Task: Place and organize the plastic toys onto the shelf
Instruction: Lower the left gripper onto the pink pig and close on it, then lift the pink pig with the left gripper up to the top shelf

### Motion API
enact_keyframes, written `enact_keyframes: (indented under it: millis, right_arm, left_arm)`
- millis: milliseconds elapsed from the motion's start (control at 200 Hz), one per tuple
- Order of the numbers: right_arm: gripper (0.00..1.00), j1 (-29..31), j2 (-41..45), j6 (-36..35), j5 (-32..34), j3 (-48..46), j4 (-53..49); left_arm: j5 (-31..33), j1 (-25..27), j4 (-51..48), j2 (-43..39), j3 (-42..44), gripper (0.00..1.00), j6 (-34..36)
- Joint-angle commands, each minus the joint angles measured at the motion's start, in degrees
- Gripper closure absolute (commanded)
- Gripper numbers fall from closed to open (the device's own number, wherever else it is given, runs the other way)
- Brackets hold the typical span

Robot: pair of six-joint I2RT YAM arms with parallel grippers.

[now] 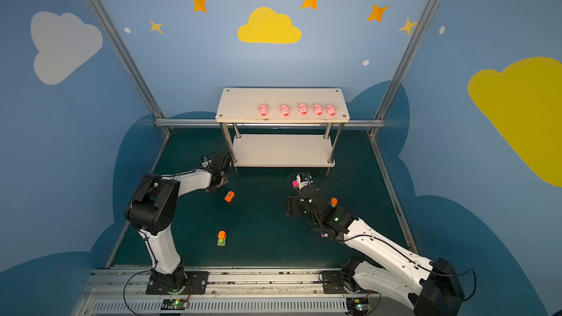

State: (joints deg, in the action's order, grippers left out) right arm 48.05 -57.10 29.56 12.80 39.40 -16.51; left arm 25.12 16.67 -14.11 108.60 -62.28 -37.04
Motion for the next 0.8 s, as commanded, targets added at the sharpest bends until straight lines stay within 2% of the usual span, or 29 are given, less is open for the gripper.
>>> enact_keyframes:
  millis: [0, 170, 360, 531, 796]
  right_arm:
    - [0.17, -0.3, 0.0, -0.4, -0.1, 1.6, -0.3]
    - [0.17, -0.4, 0.2, -0.5, -0.4, 1.7, -0.6]
    - [0.17, -0.4, 1.3, -0.2, -0.4, 1.6, -1.1]
    - [0.17, -0.4, 1.7, -0.7, -0.5, 2.0, -1.4]
    - [0.17, -0.3, 2.5, -0.7, -1.7, 2.5, -1.8]
  left_arm:
    - [0.8, -0.2, -1.9, 0.9, -0.8, 0.57, -0.1]
    - [0.1, -0.3, -3.1, 1.7, -1.8, 0.68, -0.1]
    - [-0.9, -0.3, -4.5, 0.6, -1.3, 0.73, 0.0]
    - [-1.2, 0.6, -7.9, -3.5, -0.7, 0.76, 1.2]
    - [3.4, 3.9, -18.3, -13.5, -1.8, 0.77, 3.4]
